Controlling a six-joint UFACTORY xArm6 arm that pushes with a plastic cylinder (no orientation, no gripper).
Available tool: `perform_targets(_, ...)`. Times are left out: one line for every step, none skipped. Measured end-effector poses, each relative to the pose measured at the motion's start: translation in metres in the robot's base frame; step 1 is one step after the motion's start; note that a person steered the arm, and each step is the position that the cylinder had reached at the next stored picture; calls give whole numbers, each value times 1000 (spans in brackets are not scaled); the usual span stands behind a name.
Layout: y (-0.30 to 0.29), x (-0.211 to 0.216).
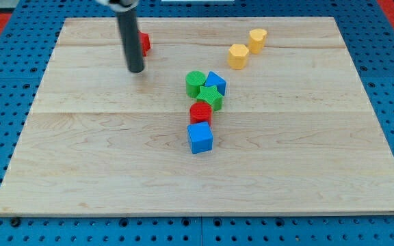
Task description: Place your hand at the bottom center
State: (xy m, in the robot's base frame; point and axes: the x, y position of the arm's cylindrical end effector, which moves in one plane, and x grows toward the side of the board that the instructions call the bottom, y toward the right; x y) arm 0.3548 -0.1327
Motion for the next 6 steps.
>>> perform_targets(-4,103)
perform_targets(-4,216)
perform_targets(70,262)
perform_targets(102,260)
perform_targets(126,255)
perform_targets(158,246)
